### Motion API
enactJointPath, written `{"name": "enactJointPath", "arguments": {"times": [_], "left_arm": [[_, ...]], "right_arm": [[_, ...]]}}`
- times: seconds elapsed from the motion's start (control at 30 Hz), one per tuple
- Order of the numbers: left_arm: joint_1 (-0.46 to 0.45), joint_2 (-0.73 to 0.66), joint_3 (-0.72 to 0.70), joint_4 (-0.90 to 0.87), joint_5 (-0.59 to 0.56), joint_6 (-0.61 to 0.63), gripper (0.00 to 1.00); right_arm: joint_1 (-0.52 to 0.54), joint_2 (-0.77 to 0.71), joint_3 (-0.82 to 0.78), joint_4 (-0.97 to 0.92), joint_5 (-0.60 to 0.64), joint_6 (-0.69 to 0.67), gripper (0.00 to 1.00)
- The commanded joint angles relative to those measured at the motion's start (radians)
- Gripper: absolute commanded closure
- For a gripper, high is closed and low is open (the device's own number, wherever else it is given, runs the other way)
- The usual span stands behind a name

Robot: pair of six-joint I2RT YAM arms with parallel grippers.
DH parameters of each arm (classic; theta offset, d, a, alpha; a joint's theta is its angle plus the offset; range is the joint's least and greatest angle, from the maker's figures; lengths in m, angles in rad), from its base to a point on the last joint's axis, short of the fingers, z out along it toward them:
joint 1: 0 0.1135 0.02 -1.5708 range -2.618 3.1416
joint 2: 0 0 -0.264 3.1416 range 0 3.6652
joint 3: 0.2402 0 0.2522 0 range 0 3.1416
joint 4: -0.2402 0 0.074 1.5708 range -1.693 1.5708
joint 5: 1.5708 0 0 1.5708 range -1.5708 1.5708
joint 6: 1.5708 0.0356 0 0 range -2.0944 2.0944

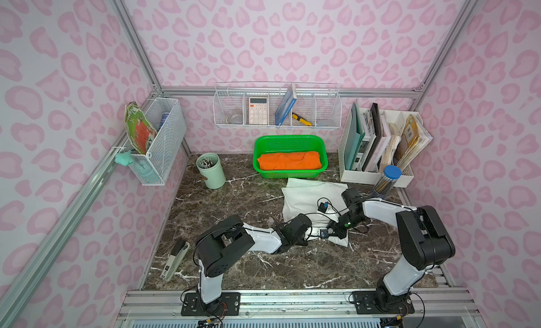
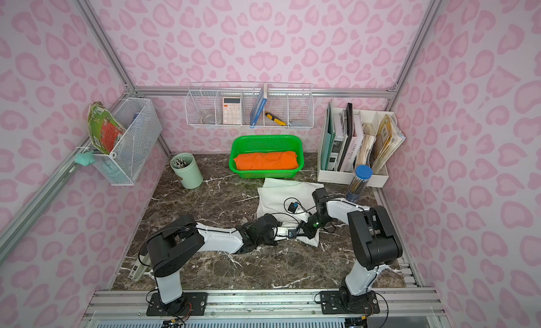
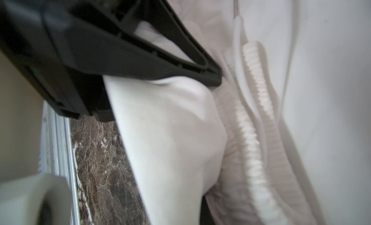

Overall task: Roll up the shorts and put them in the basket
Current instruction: Roll the shorts at the center of the board.

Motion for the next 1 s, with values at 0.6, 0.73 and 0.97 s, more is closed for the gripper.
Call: {"name": "enactJointPath", "arguments": {"times": [0.6,0.73,0.97], "left_arm": [[0.024,-0.027,0.059,-0.247,0.029,-0.141,1.00],[0.027,-0.046,0.057,-0.277,0.039,-0.163,1.00],[0.066,-0.031,0.219,-0.625,0.168,-0.264,1.00]], "right_arm": [[-0.063,-0.338,-0.148,0.304,0.216,0.151,0.01],[-0.080,-0.463,-0.203,0.407,0.351,0.177,0.01],[-0.072,-0.715,-0.348,0.601,0.496,0.130,0.01]]}}
